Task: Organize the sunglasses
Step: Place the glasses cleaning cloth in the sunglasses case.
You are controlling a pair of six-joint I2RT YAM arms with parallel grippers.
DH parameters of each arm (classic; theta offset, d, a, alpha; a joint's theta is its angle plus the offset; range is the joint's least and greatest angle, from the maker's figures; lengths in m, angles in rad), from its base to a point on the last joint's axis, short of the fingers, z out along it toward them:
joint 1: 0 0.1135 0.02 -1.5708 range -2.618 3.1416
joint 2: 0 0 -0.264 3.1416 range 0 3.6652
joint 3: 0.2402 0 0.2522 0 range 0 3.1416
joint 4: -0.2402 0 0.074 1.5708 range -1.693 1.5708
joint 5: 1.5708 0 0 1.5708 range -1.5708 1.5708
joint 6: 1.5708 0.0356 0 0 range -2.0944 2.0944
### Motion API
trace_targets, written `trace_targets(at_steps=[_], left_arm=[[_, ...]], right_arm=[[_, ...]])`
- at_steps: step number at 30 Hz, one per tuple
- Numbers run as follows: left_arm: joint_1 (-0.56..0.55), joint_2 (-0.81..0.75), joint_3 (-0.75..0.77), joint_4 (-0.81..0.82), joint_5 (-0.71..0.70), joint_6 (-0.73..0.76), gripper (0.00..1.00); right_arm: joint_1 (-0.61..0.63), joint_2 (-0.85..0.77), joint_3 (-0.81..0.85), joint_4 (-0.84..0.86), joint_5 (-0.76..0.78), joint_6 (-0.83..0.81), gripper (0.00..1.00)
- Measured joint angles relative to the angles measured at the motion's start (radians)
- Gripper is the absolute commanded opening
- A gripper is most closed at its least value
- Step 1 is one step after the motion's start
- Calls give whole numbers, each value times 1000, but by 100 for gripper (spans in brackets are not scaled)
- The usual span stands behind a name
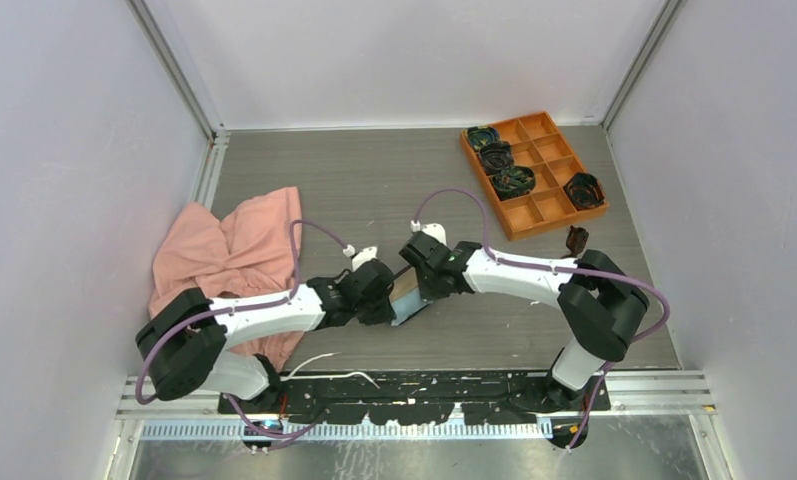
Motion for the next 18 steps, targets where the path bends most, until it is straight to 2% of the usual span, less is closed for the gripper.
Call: trace_targets(at_steps=[18], left_arm=[[0,88,81,-34,-32,121,0]], right_arm=[[-7,-61,-78,67,35,-13,1]])
